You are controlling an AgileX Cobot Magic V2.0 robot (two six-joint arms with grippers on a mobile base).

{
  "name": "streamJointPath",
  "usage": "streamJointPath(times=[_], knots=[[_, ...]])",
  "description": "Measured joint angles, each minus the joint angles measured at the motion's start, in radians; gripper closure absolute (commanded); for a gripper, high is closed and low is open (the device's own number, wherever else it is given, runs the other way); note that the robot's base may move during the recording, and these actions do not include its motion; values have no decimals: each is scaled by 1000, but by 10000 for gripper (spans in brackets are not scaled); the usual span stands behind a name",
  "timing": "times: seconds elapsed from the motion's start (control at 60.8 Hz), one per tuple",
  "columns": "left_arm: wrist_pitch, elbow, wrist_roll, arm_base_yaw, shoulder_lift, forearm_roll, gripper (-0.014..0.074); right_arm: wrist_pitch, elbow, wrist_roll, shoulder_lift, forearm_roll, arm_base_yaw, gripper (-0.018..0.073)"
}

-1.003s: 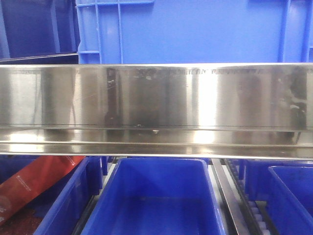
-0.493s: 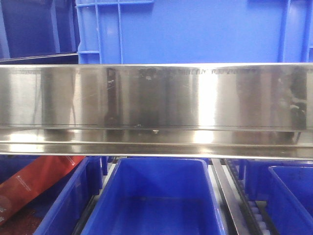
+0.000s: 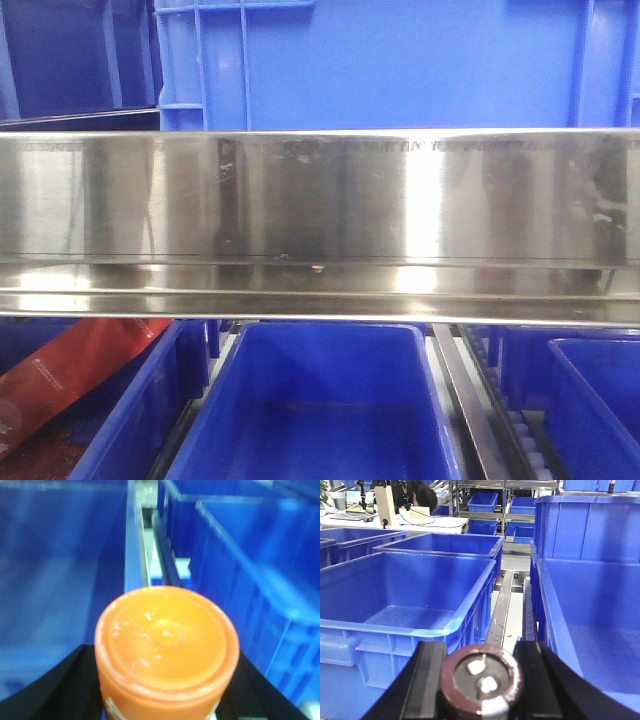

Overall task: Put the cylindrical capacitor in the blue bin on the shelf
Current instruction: 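Open the left gripper to drop the orange cylinder into a blue bin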

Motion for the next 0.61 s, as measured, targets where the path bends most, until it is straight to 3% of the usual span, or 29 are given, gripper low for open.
streamJointPath(times=[0.131, 0.279, 0.444, 0.608], knots=[[-38, -56, 45, -30, 73, -19, 708, -23, 0, 0, 0, 0, 0, 721], [-39, -220, 140, -146, 241, -34, 708, -34, 0, 0, 0, 0, 0, 721], [-42, -447, 172, -284, 466, -43, 708, -34, 0, 0, 0, 0, 0, 721], [-42, -653, 184, -364, 676, -45, 708, -34, 0, 0, 0, 0, 0, 721]])
